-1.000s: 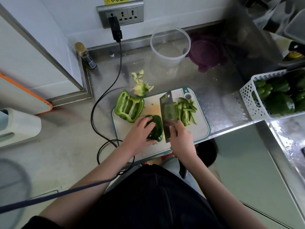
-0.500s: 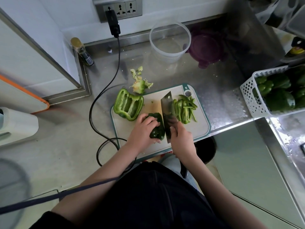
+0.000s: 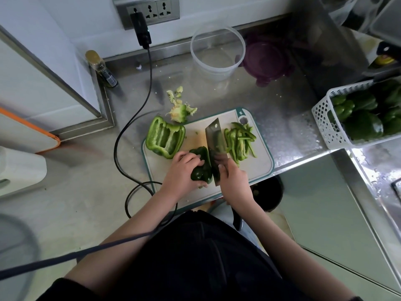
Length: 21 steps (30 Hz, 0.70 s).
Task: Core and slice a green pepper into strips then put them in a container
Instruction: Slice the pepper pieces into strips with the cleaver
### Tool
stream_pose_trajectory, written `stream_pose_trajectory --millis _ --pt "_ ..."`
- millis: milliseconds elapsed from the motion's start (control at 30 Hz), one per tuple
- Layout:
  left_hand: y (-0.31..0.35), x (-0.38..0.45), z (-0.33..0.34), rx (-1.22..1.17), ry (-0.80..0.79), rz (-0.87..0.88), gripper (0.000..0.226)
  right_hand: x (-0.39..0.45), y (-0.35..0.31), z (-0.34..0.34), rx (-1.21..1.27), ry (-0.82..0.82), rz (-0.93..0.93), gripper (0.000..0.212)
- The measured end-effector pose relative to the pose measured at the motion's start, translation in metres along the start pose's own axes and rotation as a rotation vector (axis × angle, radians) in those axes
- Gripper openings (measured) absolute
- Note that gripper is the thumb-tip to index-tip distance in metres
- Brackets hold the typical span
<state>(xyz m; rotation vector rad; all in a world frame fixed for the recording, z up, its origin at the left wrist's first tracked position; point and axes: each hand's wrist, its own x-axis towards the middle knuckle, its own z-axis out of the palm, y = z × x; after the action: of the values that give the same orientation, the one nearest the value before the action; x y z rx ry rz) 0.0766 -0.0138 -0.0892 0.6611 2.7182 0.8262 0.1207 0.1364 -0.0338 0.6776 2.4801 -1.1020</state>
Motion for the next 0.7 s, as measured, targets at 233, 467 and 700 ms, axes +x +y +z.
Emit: stream_pose_trajectory --millis 233,467,700 --pt "-0.009 -0.006 -0.018 0.3 -0.28 0.158 0.093 -0.007 0.014 -0.012 0.133 0.097 0.06 0.02" --pt "-0.018 0.008 -0.026 0.332 -0.266 0.344 0.073 -0.016 0.026 -0.02 0.189 0.061 0.087 0.018" --pt "0.015 0.032 -0.044 -0.124 -0.067 -0.064 0.04 -0.016 0.03 -0.023 0.25 0.098 0.11 0.025"
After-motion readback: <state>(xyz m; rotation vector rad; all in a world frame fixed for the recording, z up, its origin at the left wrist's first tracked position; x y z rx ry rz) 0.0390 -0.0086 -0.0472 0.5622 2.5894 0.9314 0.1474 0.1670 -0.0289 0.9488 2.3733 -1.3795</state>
